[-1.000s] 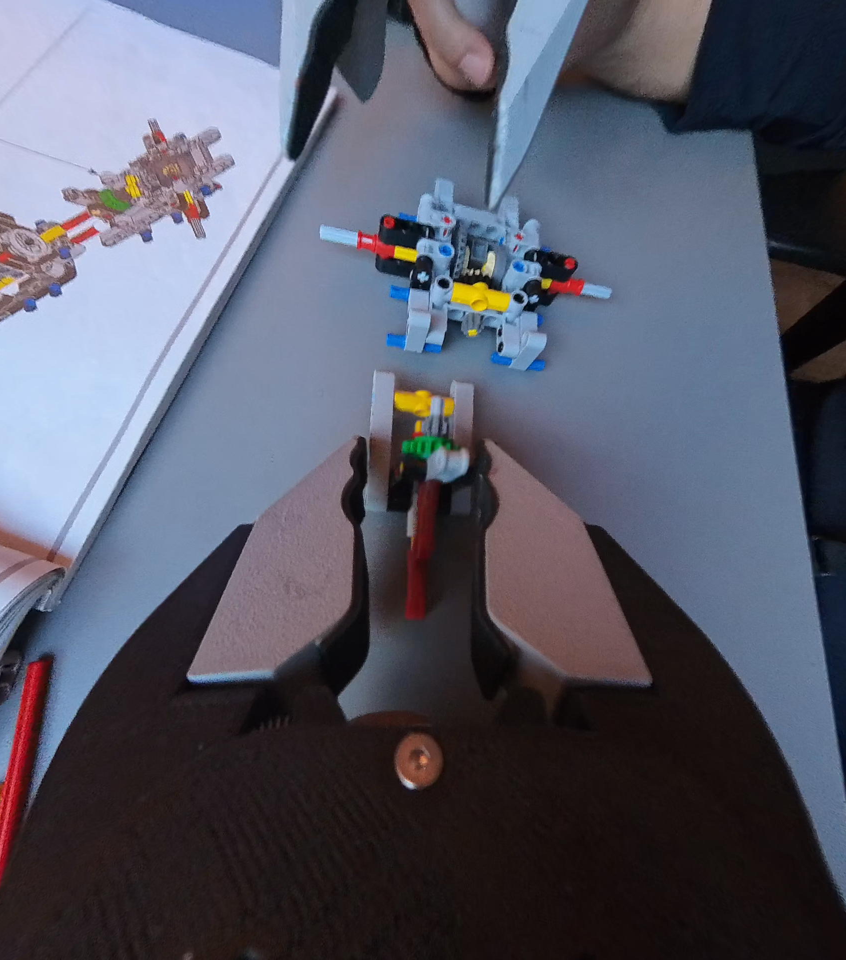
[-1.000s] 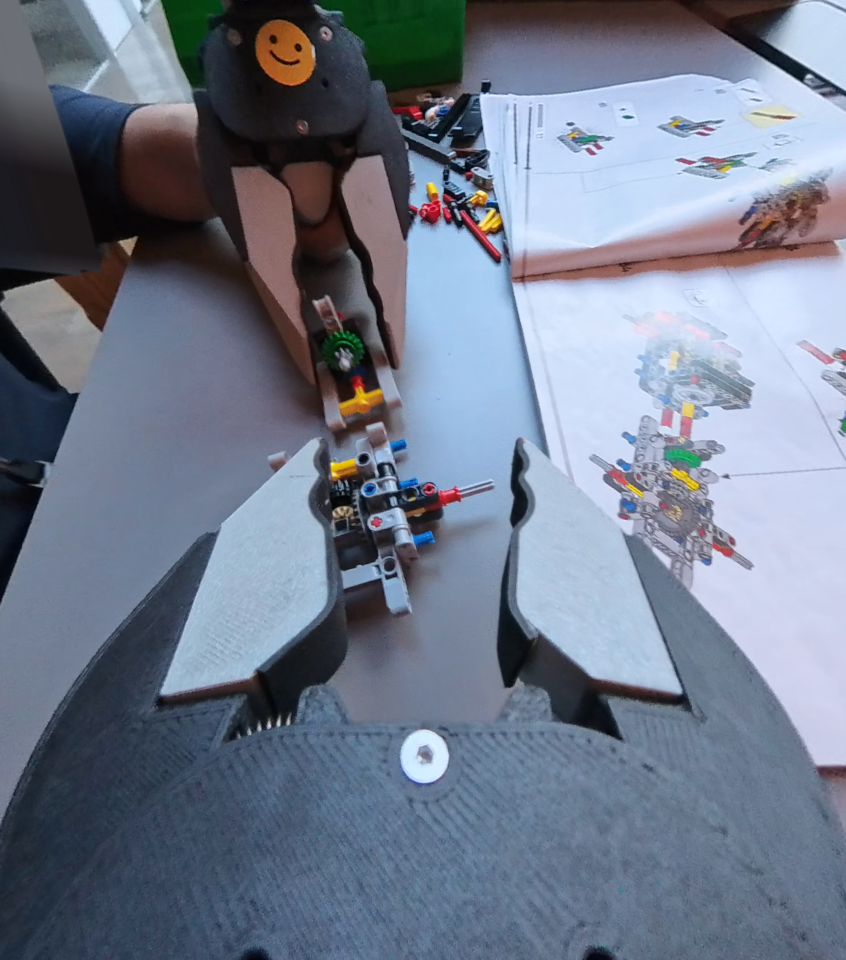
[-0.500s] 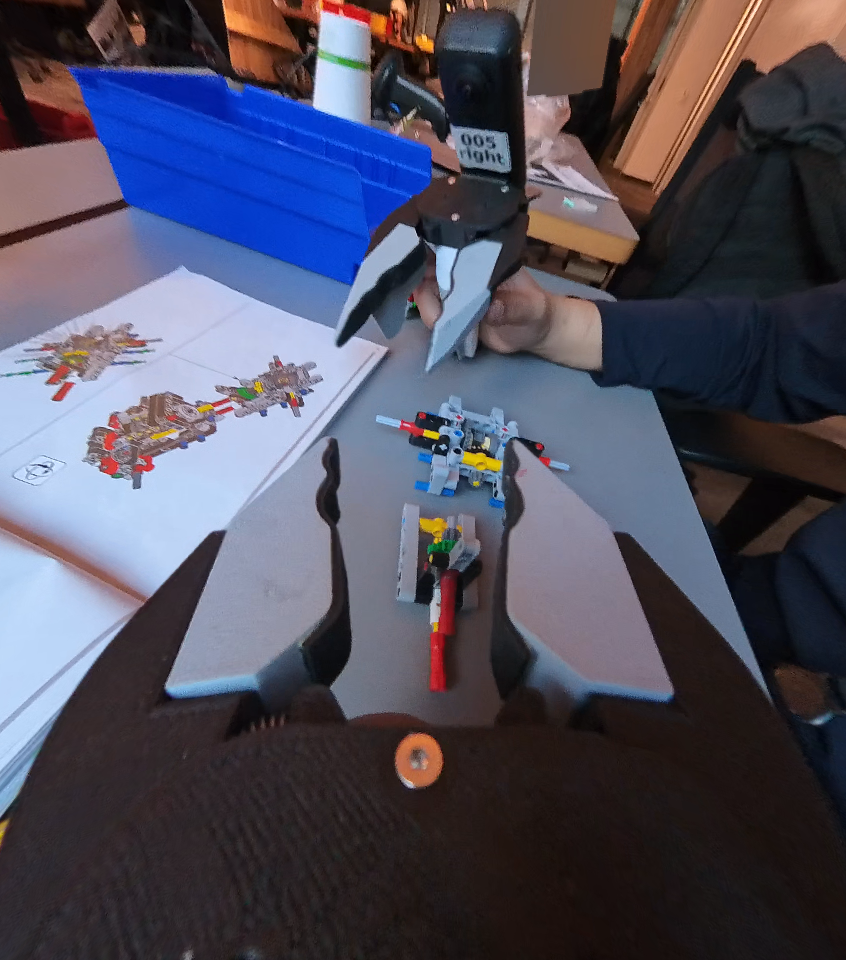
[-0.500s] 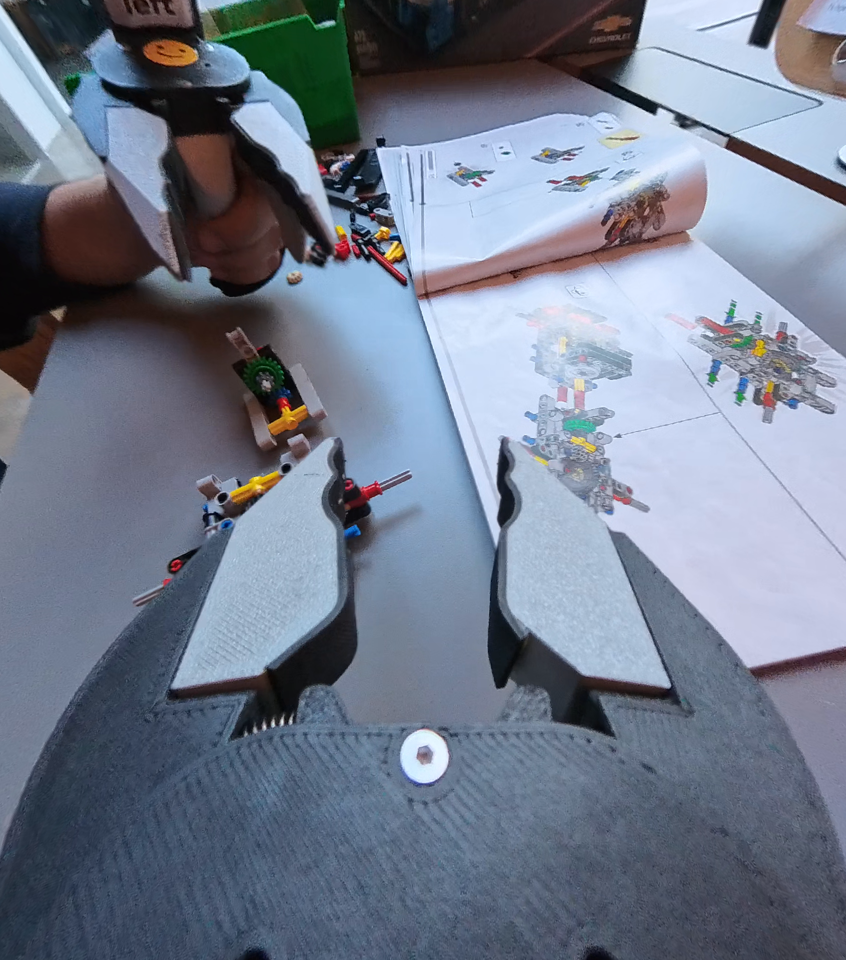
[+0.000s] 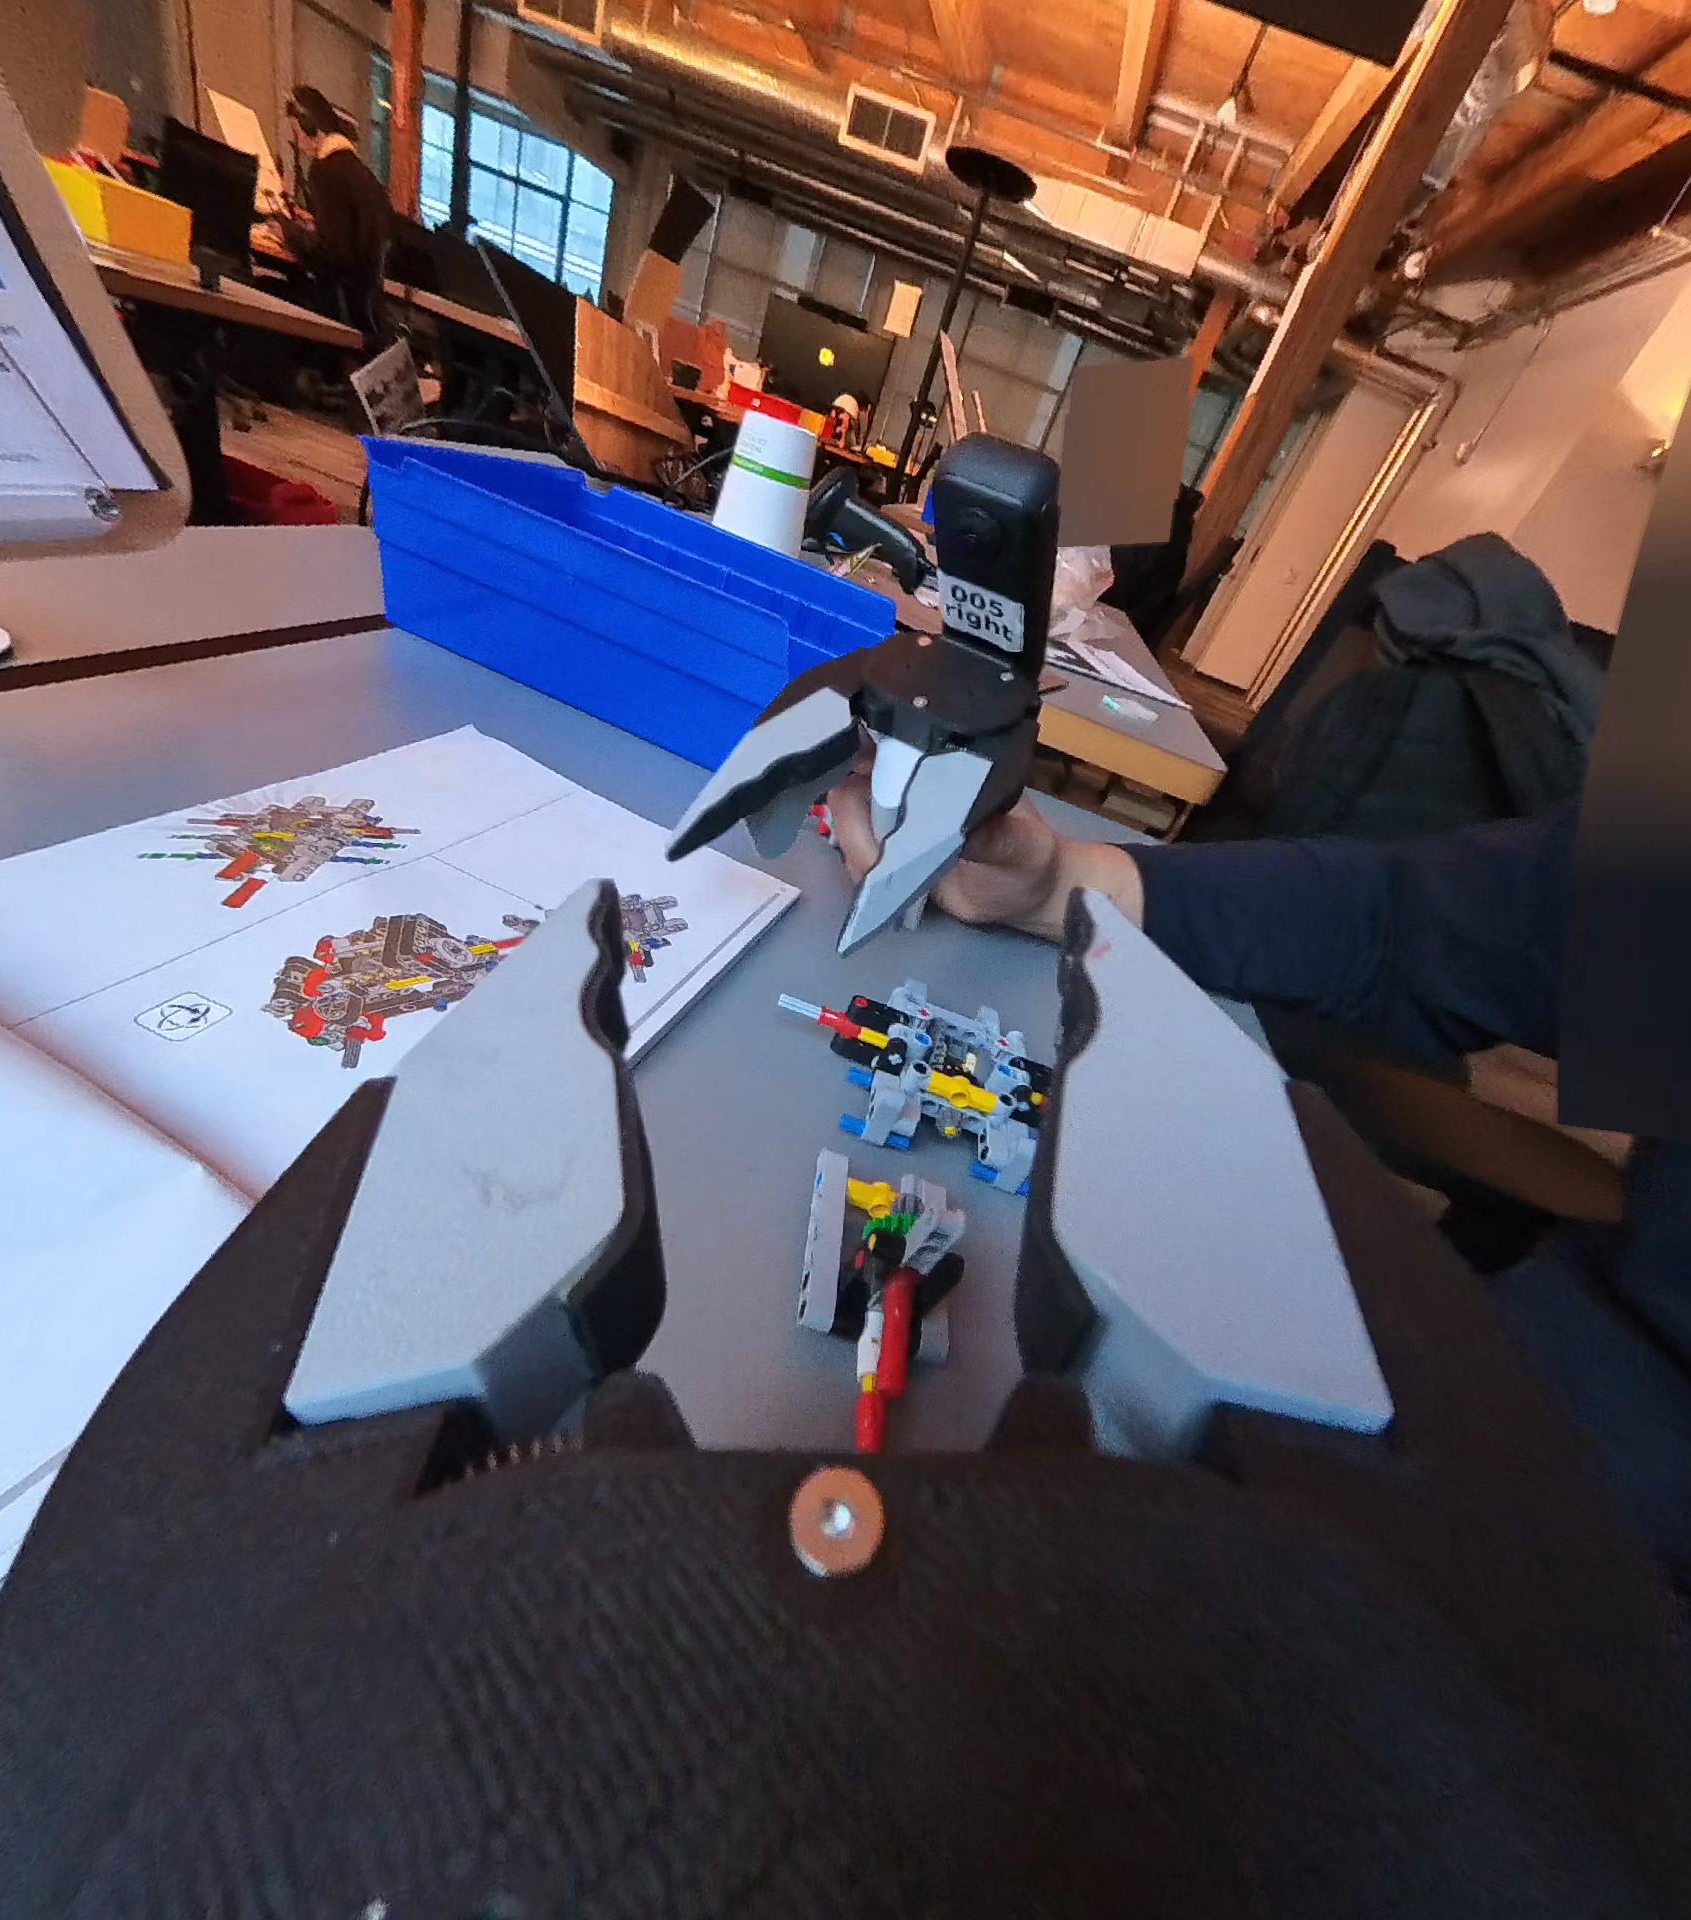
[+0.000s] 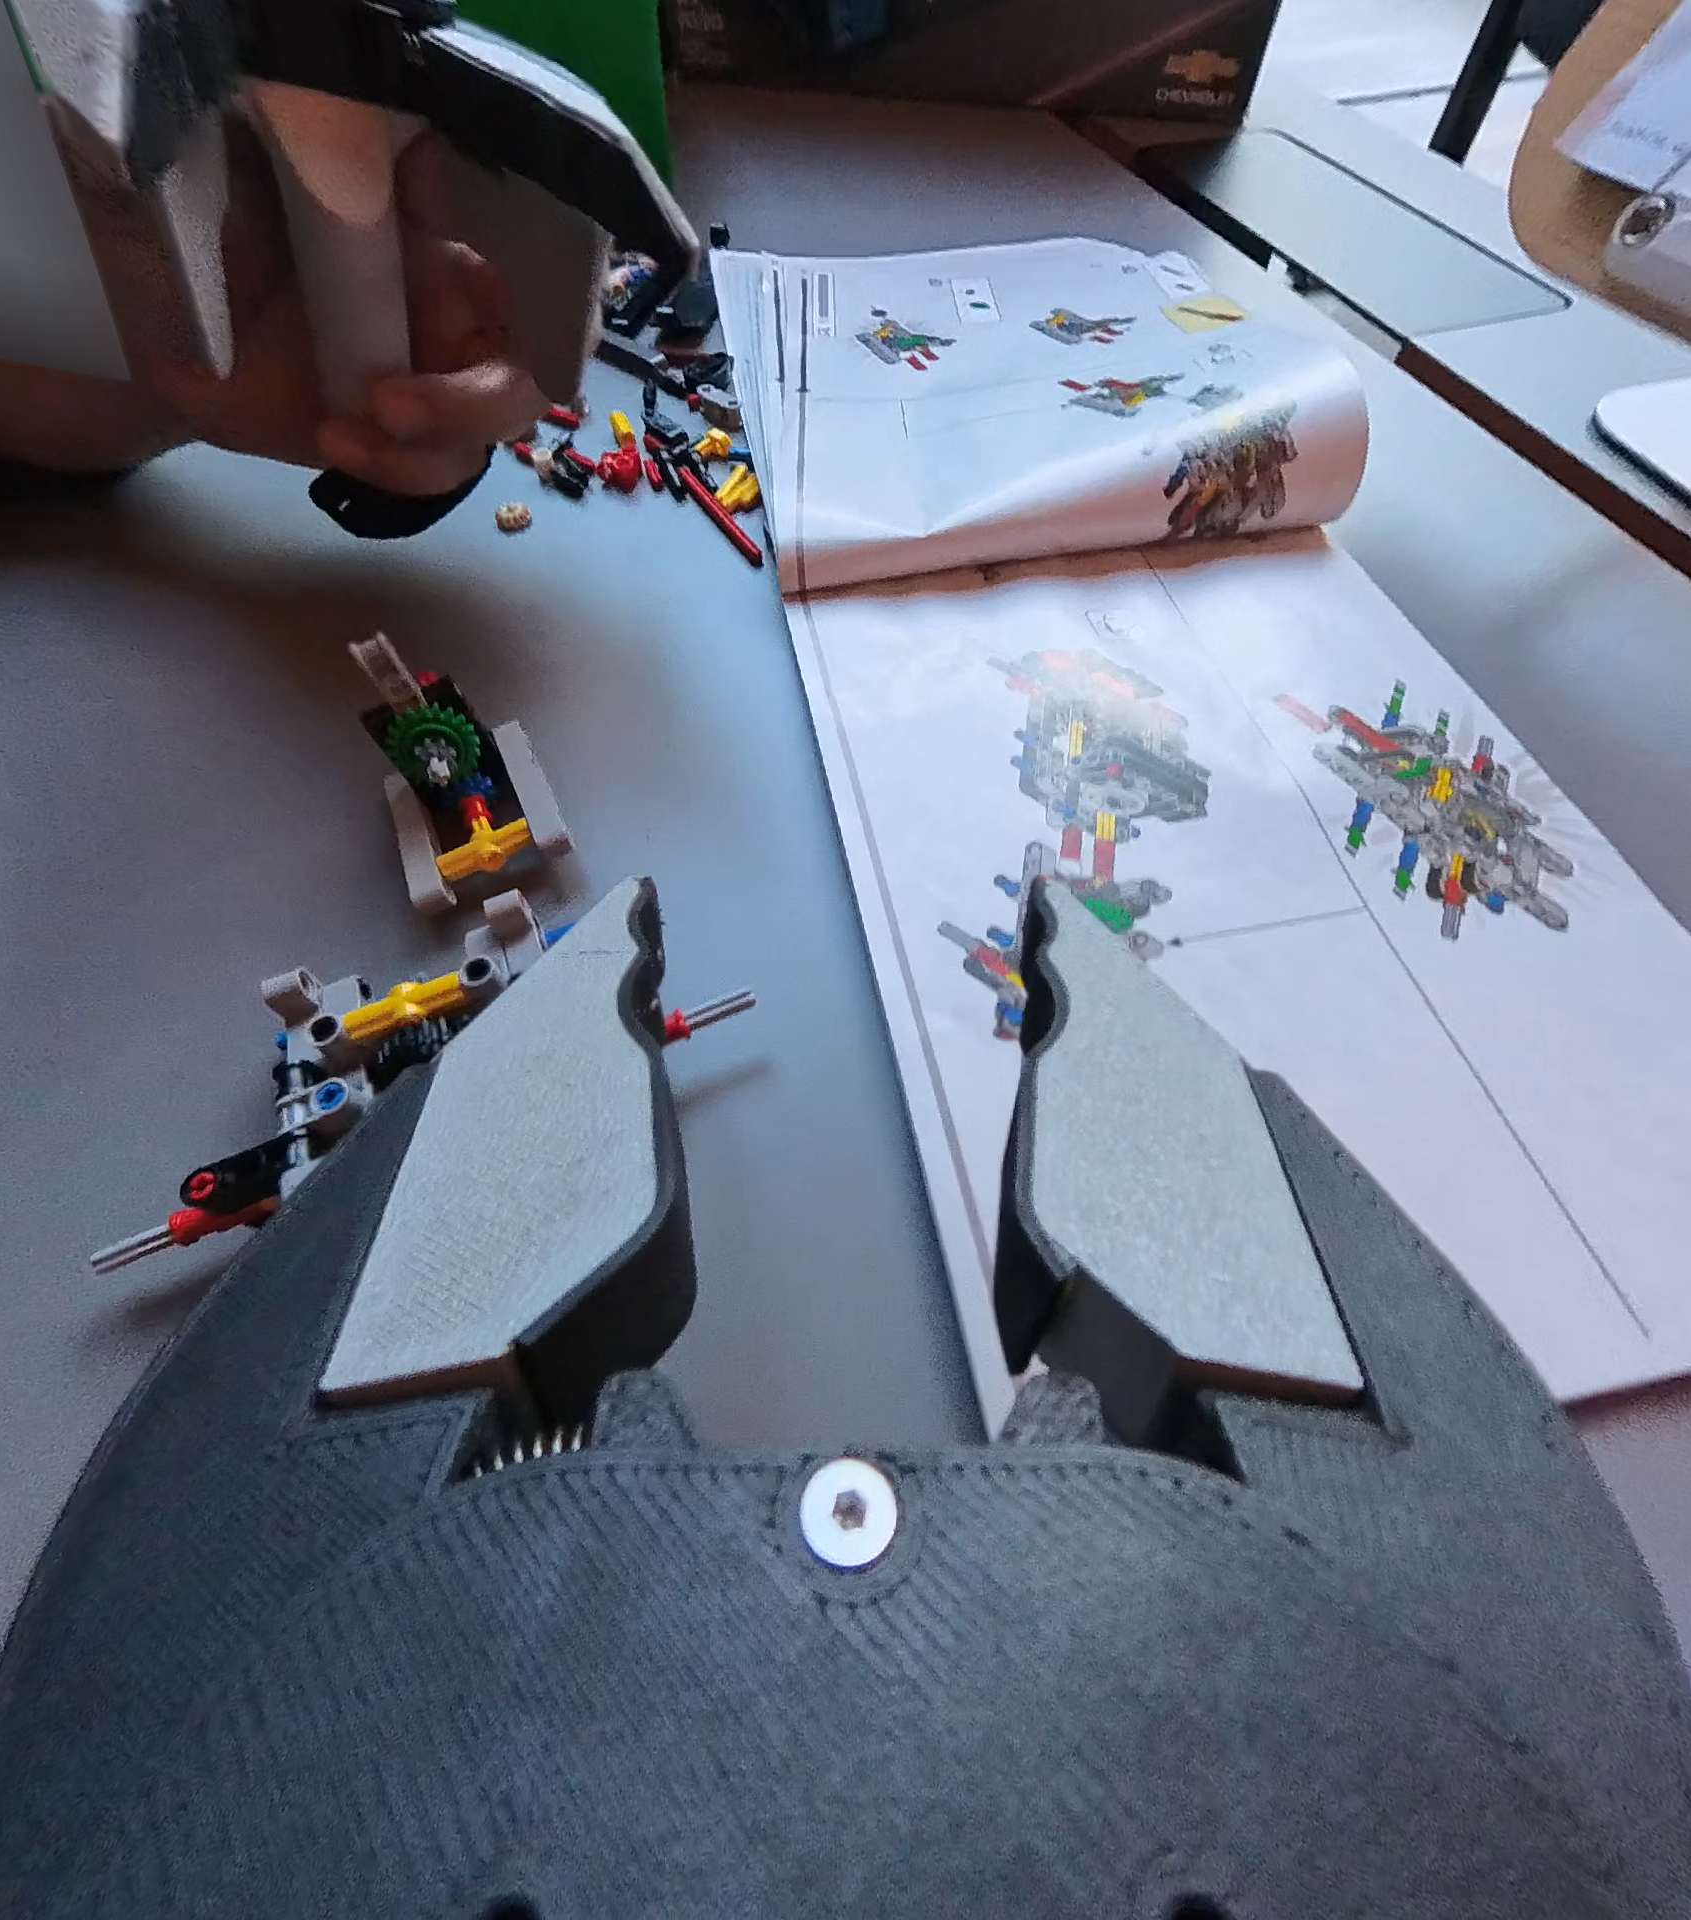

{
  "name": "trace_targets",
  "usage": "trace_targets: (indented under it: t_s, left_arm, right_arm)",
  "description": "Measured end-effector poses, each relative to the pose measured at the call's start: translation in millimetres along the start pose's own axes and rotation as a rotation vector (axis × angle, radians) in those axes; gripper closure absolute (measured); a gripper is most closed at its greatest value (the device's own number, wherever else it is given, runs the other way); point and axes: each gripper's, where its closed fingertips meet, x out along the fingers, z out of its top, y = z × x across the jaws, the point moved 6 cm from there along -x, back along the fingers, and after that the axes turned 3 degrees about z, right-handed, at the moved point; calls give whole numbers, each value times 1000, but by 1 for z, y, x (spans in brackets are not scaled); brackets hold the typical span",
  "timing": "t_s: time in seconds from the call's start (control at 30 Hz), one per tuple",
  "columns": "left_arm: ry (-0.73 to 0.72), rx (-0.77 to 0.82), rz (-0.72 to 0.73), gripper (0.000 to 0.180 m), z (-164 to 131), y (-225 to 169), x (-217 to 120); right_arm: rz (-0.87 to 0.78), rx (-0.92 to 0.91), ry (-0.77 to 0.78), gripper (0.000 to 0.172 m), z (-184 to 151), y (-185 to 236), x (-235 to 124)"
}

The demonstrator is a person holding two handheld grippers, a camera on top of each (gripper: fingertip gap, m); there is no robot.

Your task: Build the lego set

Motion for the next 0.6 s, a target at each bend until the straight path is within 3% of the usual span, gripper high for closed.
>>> trace_targets:
  t_s: [0.27,0.43,0.6]
  left_arm:
    - [24,-16,31,95,3,1,-5]
    - [129,73,95,97,-13,8,-3]
    - [170,-151,-13,100,-28,8,-2]
  right_arm:
    - [123,-38,-50,101,18,-4,21]
    - [54,-44,-54,102,22,-16,25]
    - [-63,1,-47,105,23,-41,28]
